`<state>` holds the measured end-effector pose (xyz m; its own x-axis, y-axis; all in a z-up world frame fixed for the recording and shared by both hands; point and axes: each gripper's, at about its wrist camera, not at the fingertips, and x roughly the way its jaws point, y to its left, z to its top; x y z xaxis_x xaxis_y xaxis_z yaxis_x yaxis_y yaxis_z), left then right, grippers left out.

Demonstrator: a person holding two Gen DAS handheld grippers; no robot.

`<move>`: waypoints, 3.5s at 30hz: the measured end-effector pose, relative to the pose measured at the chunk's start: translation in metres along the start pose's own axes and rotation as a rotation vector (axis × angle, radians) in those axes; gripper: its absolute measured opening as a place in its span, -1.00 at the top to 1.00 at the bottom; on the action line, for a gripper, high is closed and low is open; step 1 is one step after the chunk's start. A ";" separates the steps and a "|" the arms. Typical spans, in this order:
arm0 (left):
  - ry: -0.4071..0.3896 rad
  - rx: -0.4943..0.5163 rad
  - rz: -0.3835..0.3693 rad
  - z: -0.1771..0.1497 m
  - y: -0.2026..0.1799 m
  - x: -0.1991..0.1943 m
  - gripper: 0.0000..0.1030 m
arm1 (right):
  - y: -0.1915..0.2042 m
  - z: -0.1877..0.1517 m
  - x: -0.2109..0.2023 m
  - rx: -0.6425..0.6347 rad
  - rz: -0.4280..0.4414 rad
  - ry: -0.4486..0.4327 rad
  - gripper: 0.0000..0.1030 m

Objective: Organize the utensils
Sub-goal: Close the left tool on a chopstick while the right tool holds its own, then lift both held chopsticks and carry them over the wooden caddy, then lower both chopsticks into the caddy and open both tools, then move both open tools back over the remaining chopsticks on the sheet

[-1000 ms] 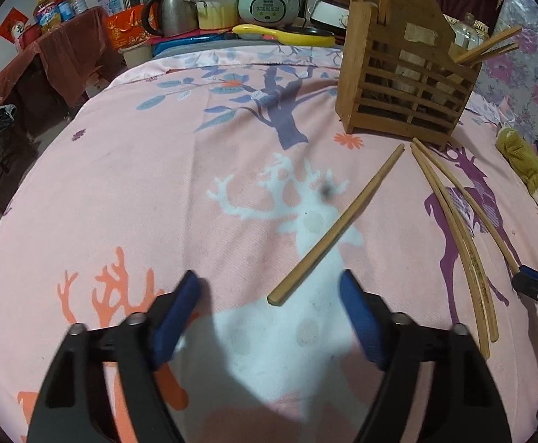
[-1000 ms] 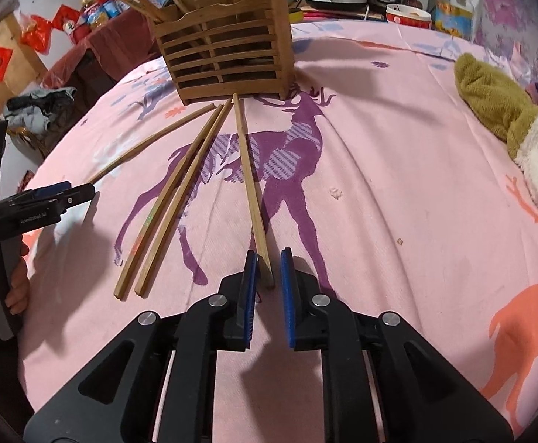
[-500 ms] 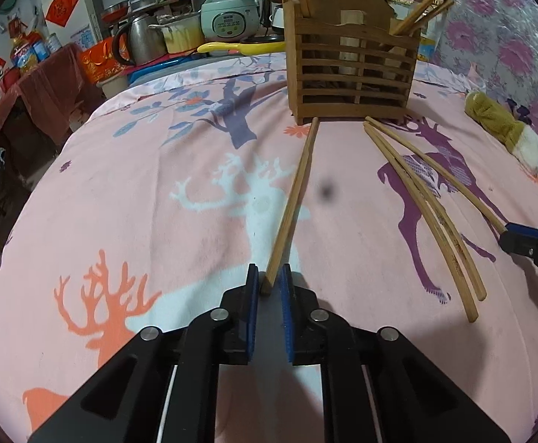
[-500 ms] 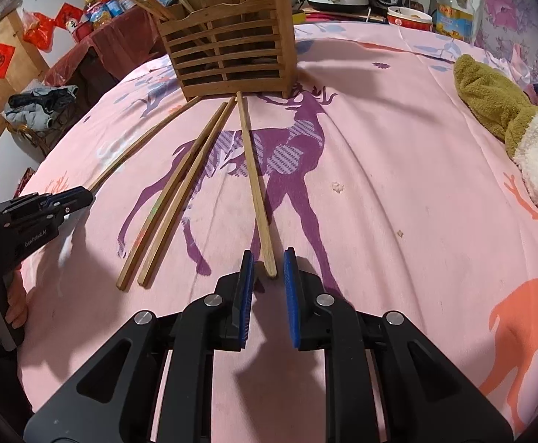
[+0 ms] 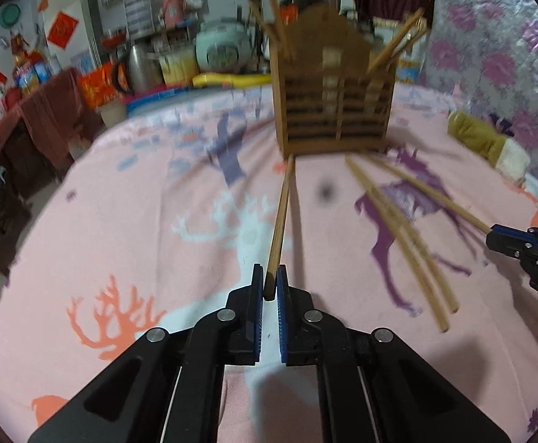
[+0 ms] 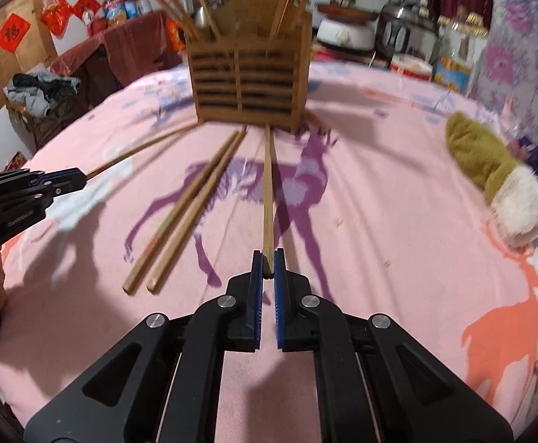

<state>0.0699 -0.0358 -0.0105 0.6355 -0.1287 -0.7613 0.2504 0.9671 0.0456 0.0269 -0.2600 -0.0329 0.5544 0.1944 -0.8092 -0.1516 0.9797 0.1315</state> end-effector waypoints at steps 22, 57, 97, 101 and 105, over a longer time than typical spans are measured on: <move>-0.192 0.050 -0.069 0.079 -0.036 -0.092 0.85 | 0.013 0.053 -0.104 -0.007 0.024 -0.323 0.87; -0.198 0.065 -0.080 0.116 -0.041 -0.105 0.89 | 0.006 0.083 -0.124 0.031 0.033 -0.389 0.87; -0.358 -0.222 -0.069 0.204 0.006 -0.025 -0.74 | -0.015 0.186 -0.050 0.219 -0.023 -0.635 0.22; -0.390 -0.191 0.038 0.199 0.004 -0.041 -0.89 | -0.015 0.182 -0.064 0.231 -0.047 -0.678 -0.43; -0.407 -0.189 0.084 0.199 0.007 -0.053 -0.89 | -0.023 0.176 -0.081 0.272 -0.059 -0.729 -0.75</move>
<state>0.1834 -0.0656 0.1590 0.8925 -0.0877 -0.4425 0.0722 0.9961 -0.0516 0.1298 -0.2899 0.1307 0.9675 0.0327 -0.2509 0.0488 0.9490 0.3116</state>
